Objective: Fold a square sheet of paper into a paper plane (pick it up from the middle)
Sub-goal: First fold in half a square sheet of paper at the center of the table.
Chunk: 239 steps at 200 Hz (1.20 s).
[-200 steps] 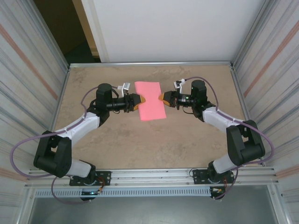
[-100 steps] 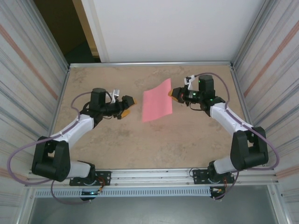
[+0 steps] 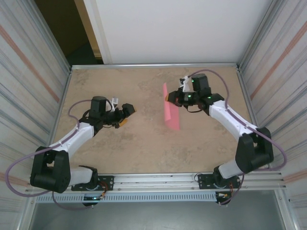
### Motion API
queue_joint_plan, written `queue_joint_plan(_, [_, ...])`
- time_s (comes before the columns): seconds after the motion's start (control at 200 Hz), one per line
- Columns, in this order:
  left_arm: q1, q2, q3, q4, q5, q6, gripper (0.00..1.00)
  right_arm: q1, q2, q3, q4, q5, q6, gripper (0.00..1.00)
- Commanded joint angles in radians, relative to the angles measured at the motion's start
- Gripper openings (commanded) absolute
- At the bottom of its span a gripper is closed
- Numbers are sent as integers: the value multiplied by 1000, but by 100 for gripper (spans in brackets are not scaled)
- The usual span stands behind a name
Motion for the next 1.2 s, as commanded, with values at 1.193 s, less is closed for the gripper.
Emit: queue_joint_plan(1.193, [-312,435,282,-61,-257,48,76,34,401,-151,394,-21,111,2])
